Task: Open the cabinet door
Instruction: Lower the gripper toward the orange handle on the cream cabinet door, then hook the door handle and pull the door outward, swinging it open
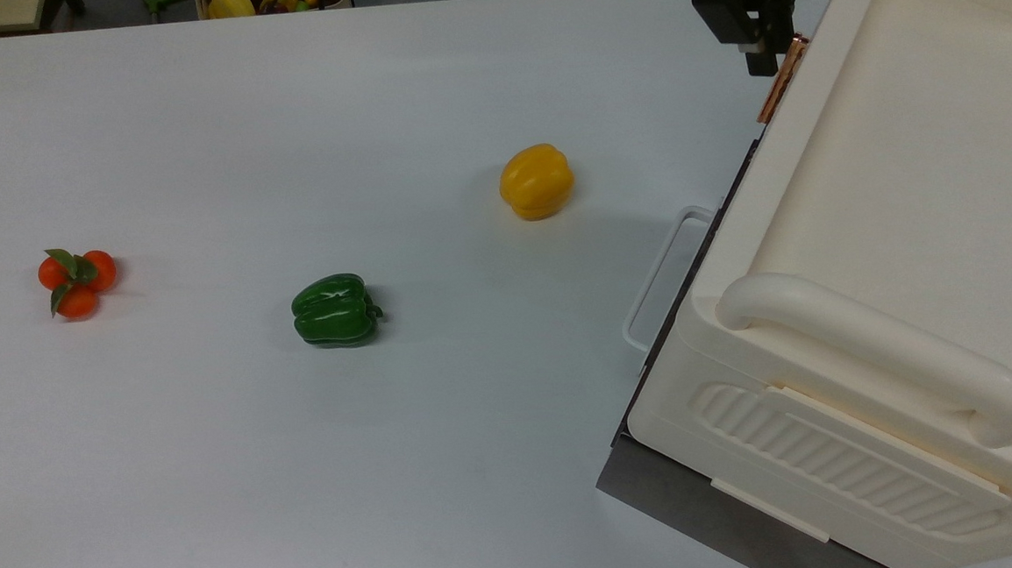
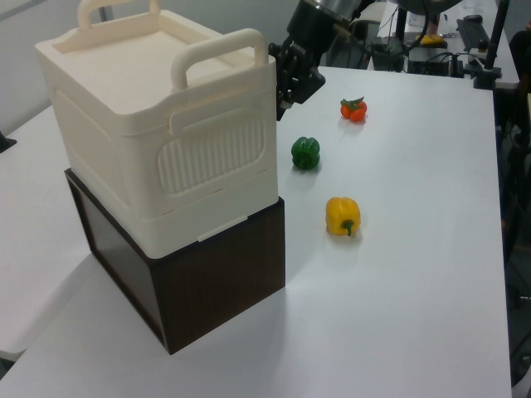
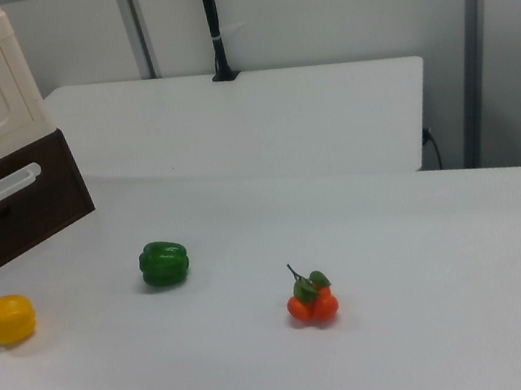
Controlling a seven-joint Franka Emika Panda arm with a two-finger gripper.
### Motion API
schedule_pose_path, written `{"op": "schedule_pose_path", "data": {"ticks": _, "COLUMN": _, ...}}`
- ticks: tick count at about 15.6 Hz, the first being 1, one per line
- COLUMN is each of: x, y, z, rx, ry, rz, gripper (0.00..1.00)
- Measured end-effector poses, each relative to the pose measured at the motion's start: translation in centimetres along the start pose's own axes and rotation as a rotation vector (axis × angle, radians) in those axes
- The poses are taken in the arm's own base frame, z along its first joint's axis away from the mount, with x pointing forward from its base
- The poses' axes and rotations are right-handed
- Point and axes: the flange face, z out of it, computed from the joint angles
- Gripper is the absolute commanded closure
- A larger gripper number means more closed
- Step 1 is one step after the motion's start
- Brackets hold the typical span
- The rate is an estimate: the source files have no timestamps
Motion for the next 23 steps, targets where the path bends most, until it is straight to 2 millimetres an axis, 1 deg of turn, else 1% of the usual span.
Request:
{"op": "schedule_pose_path", "data": {"ticks": 1, "x": 0.1, "y": -0.1, "z": 0.2, "rx": 0.0, "ry": 0.007, "rz": -0.002, "gripper": 0.93}}
{"op": "schedule_pose_path", "data": {"ticks": 2, "x": 0.3, "y": -0.3, "z": 0.3, "rx": 0.001, "ry": 0.01, "rz": -0.004, "gripper": 0.99}}
{"op": "schedule_pose_path", "data": {"ticks": 13, "x": 0.0, "y": -0.1, "z": 0.2, "rx": 0.005, "ry": -0.001, "rz": 0.02, "gripper": 1.0}}
{"op": "schedule_pose_path", "data": {"ticks": 18, "x": -2.1, "y": 1.4, "z": -2.0, "rx": 0.021, "ry": -0.096, "rz": 0.051, "gripper": 1.0}}
{"op": "schedule_pose_path", "data": {"ticks": 23, "x": -4.3, "y": 3.3, "z": -3.3, "rx": 0.03, "ry": -0.166, "rz": 0.09, "gripper": 1.0}}
